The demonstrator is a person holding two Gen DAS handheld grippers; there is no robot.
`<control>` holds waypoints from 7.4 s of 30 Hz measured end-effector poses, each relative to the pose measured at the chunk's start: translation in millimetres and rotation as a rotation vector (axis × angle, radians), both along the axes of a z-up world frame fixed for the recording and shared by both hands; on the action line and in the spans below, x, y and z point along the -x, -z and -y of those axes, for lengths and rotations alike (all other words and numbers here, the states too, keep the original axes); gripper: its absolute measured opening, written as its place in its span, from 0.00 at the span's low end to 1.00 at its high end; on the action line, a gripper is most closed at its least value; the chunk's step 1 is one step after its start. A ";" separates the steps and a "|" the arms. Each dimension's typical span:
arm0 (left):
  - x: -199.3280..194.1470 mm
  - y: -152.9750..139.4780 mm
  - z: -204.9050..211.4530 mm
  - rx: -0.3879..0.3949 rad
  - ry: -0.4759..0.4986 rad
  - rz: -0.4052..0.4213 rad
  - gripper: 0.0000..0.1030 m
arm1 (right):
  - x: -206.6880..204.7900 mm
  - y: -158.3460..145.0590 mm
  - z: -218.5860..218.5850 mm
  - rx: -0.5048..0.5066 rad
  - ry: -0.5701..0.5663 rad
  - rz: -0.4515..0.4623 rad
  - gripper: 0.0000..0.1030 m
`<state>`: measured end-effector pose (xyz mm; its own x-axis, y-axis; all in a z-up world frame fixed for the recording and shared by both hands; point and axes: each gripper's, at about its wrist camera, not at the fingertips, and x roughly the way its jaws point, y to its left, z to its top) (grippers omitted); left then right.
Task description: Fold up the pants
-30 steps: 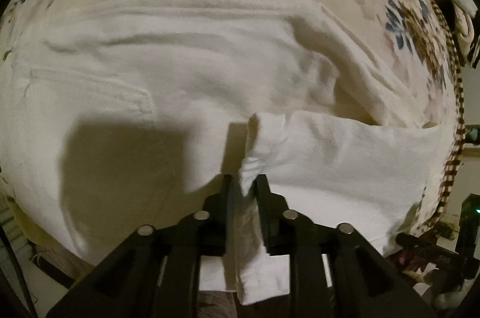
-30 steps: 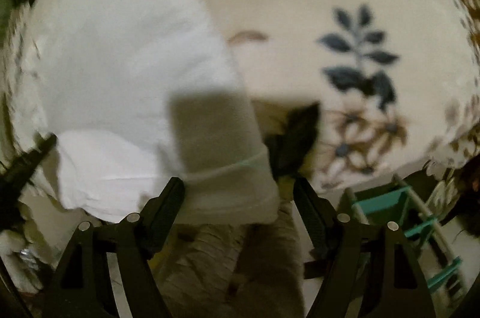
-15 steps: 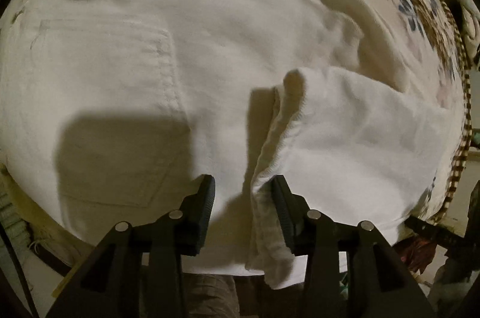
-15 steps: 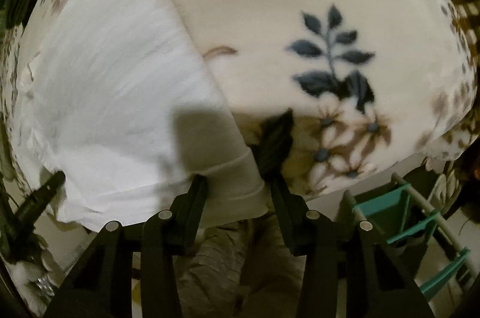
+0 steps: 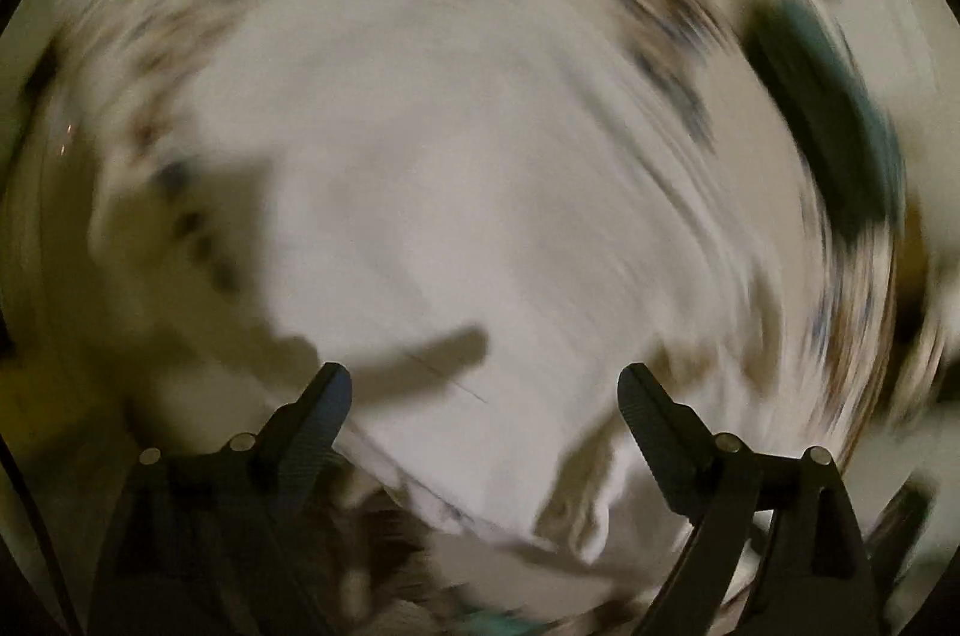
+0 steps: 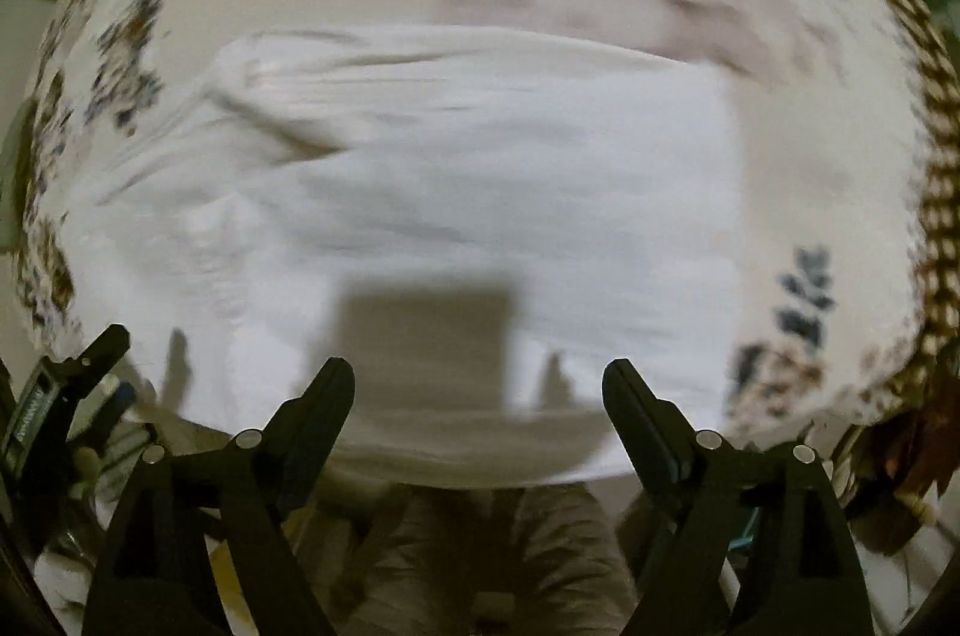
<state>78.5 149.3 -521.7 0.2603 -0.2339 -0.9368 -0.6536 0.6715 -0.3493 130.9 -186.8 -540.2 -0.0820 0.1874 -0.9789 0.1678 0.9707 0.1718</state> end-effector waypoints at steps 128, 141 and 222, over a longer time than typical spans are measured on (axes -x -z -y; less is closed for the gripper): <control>-92.9 -31.9 202.8 -0.429 0.630 -0.064 0.92 | 46.4 -42.5 178.4 0.012 0.210 0.255 0.19; -124.5 -3.9 218.2 -0.295 0.631 -0.032 0.92 | 84.6 10.6 274.4 -0.125 0.469 0.019 0.52; -88.5 59.3 216.2 0.145 0.637 -0.053 0.99 | 162.1 105.7 217.1 -0.677 0.873 0.082 0.84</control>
<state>167.0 -66.8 -581.0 -0.0163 -0.4521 -0.8918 -0.1617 0.8814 -0.4439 -31.3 -403.9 -645.9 0.3994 0.6482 -0.6484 0.7128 0.2253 0.6643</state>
